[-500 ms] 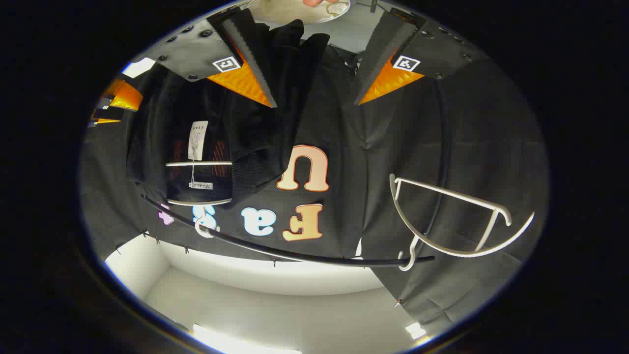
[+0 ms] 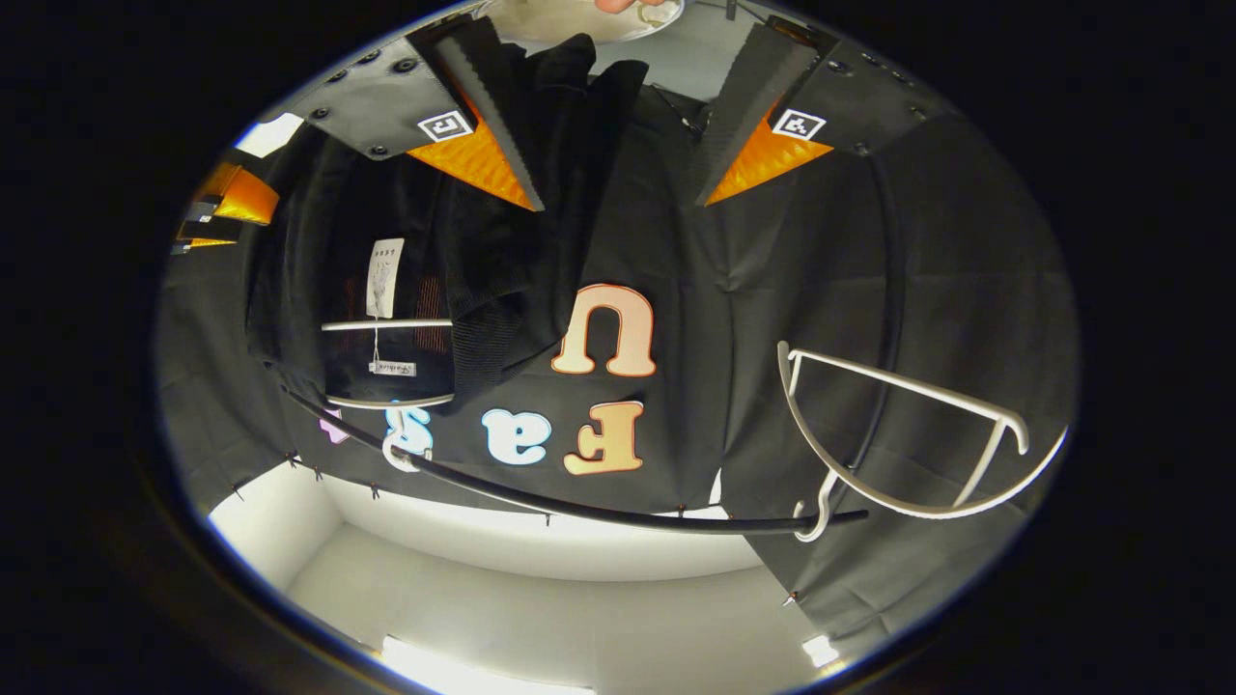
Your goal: Grasp the clothes on the hanger with both hands and then place them into the laundry hamper below.
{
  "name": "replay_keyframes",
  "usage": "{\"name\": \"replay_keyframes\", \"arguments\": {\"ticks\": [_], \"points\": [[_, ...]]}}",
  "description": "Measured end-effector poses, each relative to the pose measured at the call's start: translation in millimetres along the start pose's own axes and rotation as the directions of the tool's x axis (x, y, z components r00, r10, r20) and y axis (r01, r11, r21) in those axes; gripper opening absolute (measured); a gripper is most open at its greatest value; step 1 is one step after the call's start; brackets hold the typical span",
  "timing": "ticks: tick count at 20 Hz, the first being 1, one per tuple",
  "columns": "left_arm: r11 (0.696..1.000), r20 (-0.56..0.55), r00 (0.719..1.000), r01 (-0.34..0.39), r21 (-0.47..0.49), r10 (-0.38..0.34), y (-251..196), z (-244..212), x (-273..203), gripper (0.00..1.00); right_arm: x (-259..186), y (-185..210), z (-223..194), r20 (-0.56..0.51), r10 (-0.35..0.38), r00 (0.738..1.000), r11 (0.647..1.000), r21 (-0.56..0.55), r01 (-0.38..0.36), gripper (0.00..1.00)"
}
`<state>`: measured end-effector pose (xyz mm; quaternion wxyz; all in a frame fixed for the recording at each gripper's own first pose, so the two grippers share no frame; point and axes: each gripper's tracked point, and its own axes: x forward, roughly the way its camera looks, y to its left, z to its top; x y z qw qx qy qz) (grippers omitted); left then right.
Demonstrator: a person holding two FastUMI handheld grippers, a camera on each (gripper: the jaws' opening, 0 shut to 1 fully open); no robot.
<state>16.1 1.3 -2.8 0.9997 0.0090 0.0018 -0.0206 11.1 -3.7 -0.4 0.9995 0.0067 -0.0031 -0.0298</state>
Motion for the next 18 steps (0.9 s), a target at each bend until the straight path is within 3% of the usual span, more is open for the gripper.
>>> {"name": "replay_keyframes", "arguments": {"ticks": [5, 8, 9, 10, 14, 18], "points": [[1.0, -0.009, 1.0, 0.015, 0.013, -0.015, -1, -1, -1, 0.96, 3, 5, -7, -0.019, -0.001, 1.0, 1.0, 0.02, 0.002, 1.0], [1.0, -0.013, 1.0, 0.013, 0.023, -0.013, 2, -1, -3, 0.93, 3, 11, -12, -0.032, 0.01, 0.999, 0.999, 0.038, -0.009, 0.88], [1.0, -0.011, 1.0, 0.012, 0.027, -0.012, 2, -1, -4, 0.93, 4, 11, -14, -0.036, 0.009, 0.999, 0.999, 0.039, -0.008, 0.88], [0.999, -0.008, 1.0, 0.011, 0.032, -0.011, 3, 1, -5, 1.0, 5, 11, -16, -0.041, 0.003, 0.999, 0.999, 0.039, -0.002, 0.88], [0.999, -0.001, 1.0, 0.004, 0.045, -0.004, 7, 4, -8, 0.93, 18, 19, -31, -0.079, 0.017, 0.997, 0.997, 0.075, -0.011, 0.94], [0.999, 0.001, 1.0, 0.001, 0.045, -0.001, 10, 5, -14, 0.93, 44, 3, -46, -0.104, -0.06, 0.993, 0.994, 0.086, 0.069, 0.94]]}}
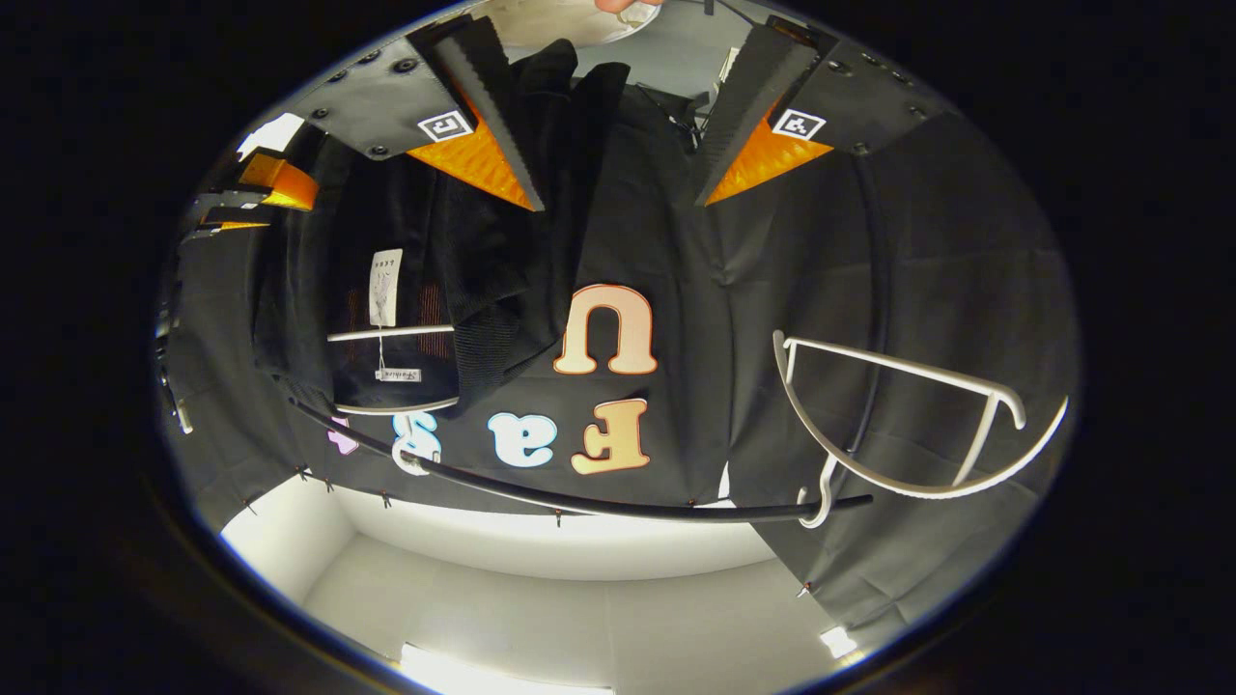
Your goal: Grasp the clothes on the hanger with both hands and then place them into the laundry hamper below.
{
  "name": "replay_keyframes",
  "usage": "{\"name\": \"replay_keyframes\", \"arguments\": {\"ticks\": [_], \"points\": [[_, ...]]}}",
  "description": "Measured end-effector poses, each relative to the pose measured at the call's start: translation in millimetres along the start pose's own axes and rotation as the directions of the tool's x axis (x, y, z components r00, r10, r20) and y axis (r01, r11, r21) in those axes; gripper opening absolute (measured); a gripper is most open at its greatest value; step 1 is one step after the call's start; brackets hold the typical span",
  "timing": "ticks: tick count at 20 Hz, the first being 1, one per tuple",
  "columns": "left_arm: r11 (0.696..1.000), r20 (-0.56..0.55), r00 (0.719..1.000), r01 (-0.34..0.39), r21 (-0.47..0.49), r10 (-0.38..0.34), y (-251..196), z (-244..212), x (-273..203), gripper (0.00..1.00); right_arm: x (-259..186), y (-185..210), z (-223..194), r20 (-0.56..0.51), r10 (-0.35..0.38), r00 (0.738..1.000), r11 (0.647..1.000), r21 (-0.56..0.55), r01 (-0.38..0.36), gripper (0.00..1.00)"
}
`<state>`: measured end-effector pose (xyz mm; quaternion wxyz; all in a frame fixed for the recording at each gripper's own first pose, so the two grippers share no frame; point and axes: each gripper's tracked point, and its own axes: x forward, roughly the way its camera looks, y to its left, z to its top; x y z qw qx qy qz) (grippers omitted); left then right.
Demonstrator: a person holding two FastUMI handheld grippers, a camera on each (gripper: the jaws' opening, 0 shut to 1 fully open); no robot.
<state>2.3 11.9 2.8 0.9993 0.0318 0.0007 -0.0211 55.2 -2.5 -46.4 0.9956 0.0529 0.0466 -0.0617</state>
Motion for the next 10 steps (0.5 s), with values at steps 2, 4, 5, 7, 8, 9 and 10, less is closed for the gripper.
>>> {"name": "replay_keyframes", "arguments": {"ticks": [2, 4, 5, 7, 8, 9, 10], "points": [[1.0, -0.003, 1.0, -0.006, 0.009, 0.006, 3, -1, -3, 0.93, 13, 3, -5, -0.006, -0.004, 1.0, 1.0, 0.021, 0.004, 0.94], [1.0, -0.004, 1.0, -0.014, 0.013, 0.014, 6, -2, -6, 0.93, 27, 13, -15, -0.034, 0.016, 0.999, 0.999, 0.049, -0.014, 0.93], [1.0, -0.006, 1.0, -0.019, 0.012, 0.019, 8, -2, -8, 0.93, 35, 11, -19, -0.038, 0.002, 0.999, 0.999, 0.045, 0.0, 0.93], [1.0, -0.011, 1.0, -0.025, 0.001, 0.025, 11, -3, -11, 0.93, 47, 0, -21, -0.032, -0.062, 0.998, 0.998, 0.023, 0.062, 0.93], [1.0, -0.013, 1.0, -0.025, -0.005, 0.025, 11, -3, -13, 0.93, 53, -2, -23, -0.031, -0.08, 0.996, 0.997, 0.01, 0.08, 0.93], [1.0, -0.015, 1.0, -0.027, -0.009, 0.027, 13, -3, -15, 0.93, 60, -3, -24, -0.031, -0.092, 0.995, 0.996, -0.009, 0.092, 0.93], [1.0, -0.017, 0.999, -0.027, -0.012, 0.027, 14, -4, -17, 0.93, 68, -5, -25, -0.031, -0.108, 0.994, 0.994, -0.036, 0.107, 0.93]]}}
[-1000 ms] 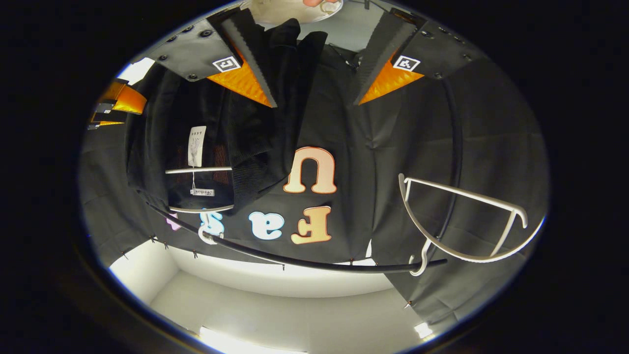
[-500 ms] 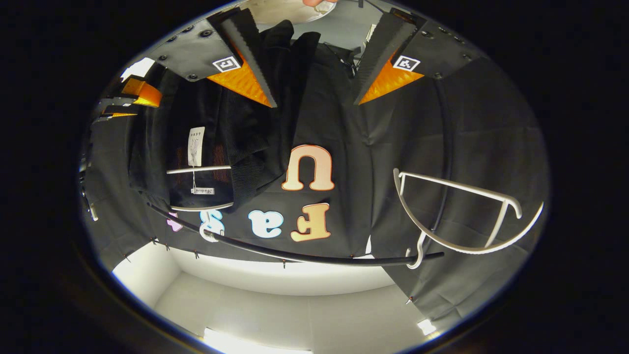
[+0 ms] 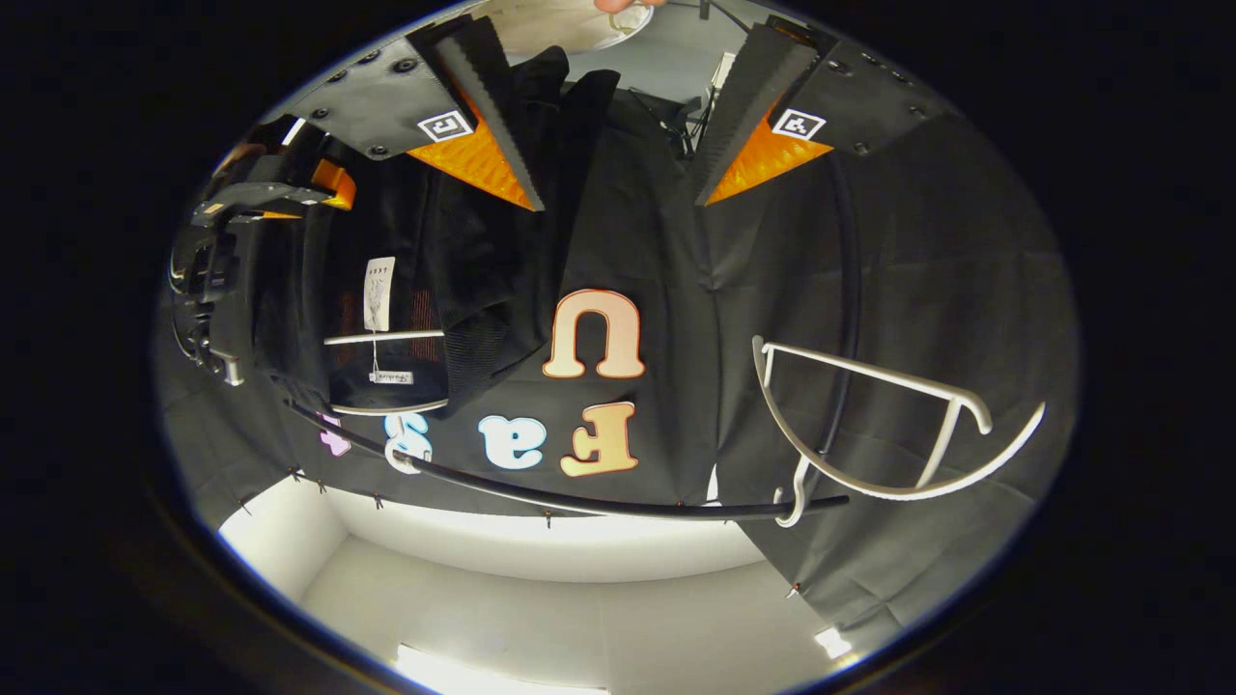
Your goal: Grasp the clothes on the hanger with both hands and then place them into the laundry hamper below.
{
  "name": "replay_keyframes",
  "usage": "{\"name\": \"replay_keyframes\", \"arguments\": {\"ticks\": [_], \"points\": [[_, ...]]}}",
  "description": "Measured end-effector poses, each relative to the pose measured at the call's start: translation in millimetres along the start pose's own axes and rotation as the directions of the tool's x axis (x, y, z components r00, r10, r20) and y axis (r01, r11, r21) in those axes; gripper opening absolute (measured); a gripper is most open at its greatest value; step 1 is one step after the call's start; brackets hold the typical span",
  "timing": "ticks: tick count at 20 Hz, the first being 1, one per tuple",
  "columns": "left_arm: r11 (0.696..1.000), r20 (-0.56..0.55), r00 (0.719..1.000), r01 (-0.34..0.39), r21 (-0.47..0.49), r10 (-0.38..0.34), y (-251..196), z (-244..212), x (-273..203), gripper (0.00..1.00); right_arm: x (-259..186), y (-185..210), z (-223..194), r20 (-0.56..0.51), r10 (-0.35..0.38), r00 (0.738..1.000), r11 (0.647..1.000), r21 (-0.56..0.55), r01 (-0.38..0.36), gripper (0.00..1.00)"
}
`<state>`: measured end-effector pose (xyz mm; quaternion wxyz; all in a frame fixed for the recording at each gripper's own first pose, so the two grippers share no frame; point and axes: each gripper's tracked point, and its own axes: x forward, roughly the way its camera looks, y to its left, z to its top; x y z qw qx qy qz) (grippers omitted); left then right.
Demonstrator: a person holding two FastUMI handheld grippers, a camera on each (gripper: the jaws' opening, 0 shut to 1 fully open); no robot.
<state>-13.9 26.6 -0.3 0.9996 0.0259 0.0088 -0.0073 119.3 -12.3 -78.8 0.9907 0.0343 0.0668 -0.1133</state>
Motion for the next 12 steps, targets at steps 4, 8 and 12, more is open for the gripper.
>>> {"name": "replay_keyframes", "arguments": {"ticks": [4, 8, 12], "points": [[1.0, 0.0, 1.0, -0.012, 0.001, 0.012, 7, 0, -4, 0.93, 11, -21, 4, 0.036, -0.103, 0.994, 0.991, -0.082, 0.106, 0.93], [1.0, 0.006, 1.0, -0.014, -0.009, 0.014, 10, -1, -2, 0.96, 9, -51, 11, 0.078, -0.188, 0.979, 0.971, -0.137, 0.197, 0.92], [0.999, 0.011, 0.999, 0.03, -0.027, -0.03, -6, -3, 6, 1.0, 4, -55, 11, 0.066, -0.135, 0.989, 0.979, -0.145, 0.143, 0.47]]}}
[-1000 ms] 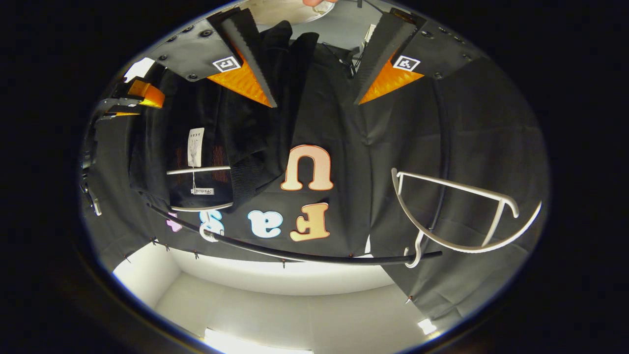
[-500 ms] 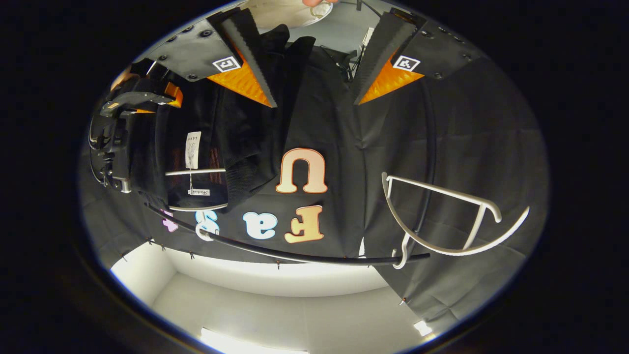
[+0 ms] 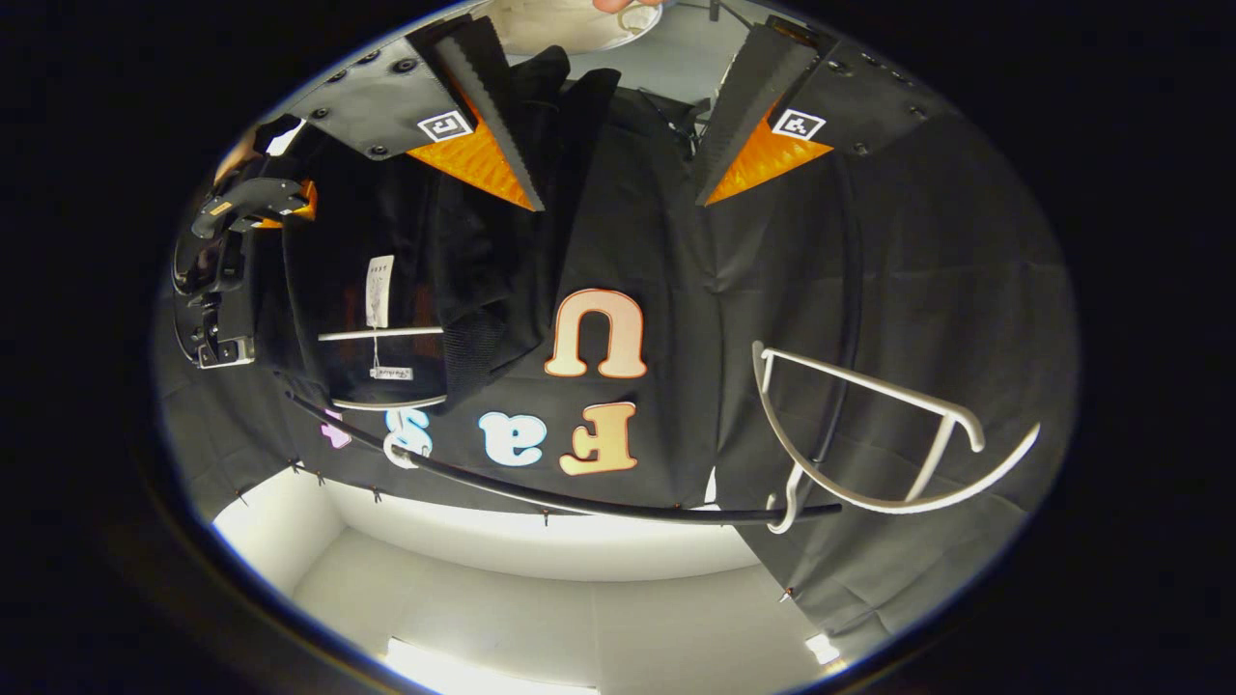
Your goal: Grasp the clothes on the hanger with both hands and then place them into the laundry hamper below.
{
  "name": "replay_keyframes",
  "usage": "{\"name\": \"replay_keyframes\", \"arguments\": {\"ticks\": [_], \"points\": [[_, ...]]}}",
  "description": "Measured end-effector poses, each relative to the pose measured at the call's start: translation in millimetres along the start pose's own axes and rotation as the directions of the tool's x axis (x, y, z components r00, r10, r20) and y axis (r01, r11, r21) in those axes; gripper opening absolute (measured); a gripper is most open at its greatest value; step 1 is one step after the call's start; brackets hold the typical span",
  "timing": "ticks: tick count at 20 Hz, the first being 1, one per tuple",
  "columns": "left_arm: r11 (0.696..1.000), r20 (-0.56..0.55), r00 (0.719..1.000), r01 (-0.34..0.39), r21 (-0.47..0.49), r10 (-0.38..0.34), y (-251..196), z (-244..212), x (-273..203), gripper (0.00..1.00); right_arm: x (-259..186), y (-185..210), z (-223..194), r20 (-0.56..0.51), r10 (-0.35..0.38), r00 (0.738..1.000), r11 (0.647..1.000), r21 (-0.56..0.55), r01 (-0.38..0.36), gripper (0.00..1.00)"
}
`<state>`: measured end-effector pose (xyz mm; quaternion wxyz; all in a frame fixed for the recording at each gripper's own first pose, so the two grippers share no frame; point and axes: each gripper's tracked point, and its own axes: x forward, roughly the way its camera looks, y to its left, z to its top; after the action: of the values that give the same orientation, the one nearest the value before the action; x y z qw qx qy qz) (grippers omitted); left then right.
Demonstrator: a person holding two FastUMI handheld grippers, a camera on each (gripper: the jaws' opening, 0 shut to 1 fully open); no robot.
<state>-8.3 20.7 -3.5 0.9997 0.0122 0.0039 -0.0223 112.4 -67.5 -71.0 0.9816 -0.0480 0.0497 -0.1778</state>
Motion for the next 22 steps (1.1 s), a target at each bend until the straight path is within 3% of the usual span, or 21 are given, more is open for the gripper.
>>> {"name": "replay_keyframes", "arguments": {"ticks": [1, 3, 6, 8, 9, 12, 16, 17, 20, 22], "points": [[1.0, 0.001, 1.0, 0.014, 0.0, -0.014, -7, -1, 4, 0.96, -5, 2, 2, 0.0, 0.029, 1.0, 0.999, 0.015, -0.029, 0.36], [0.998, 0.003, 0.998, 0.058, -0.005, -0.058, -25, -2, 14, 1.0, -16, 8, 5, 0.004, 0.084, 0.996, 0.996, 0.026, -0.084, 0.14], [0.987, -0.013, 0.987, 0.158, -0.018, -0.158, -66, -11, 30, 0.93, -46, 6, 17, 0.027, 0.136, 0.99, 0.991, 0.003, -0.136, 0.09], [0.974, -0.019, 0.974, 0.226, -0.03, -0.227, -96, -16, 42, 1.0, -64, 6, 24, 0.043, 0.169, 0.985, 0.986, 0.003, -0.169, 0.09], [0.965, -0.015, 0.966, 0.258, -0.037, -0.259, -112, -16, 47, 0.96, -71, 6, 30, 0.054, 0.18, 0.982, 0.983, 0.005, -0.181, 0.08], [0.949, -0.017, 0.951, 0.309, -0.057, -0.31, -148, -26, 64, 1.0, -86, 2, 43, 0.086, 0.204, 0.975, 0.978, 0.024, -0.207, 0.08], [0.987, 0.023, 0.987, 0.162, -0.002, -0.162, -147, -35, 102, 0.97, -98, -10, 49, 0.097, 0.2, 0.975, 0.978, 0.039, -0.205, 0.08], [0.99, 0.026, 0.989, 0.144, 0.005, -0.144, -151, -39, 112, 0.92, -97, -11, 48, 0.095, 0.2, 0.975, 0.978, 0.04, -0.204, 0.08], [0.985, 0.008, 0.985, 0.174, 0.006, -0.174, -179, -54, 133, 1.0, -94, -17, 49, 0.093, 0.197, 0.976, 0.979, 0.038, -0.201, 0.08], [0.993, 0.003, 0.993, 0.116, 0.022, -0.116, -173, -62, 146, 0.94, -94, -19, 50, 0.09, 0.2, 0.976, 0.978, 0.038, -0.204, 0.08]]}}
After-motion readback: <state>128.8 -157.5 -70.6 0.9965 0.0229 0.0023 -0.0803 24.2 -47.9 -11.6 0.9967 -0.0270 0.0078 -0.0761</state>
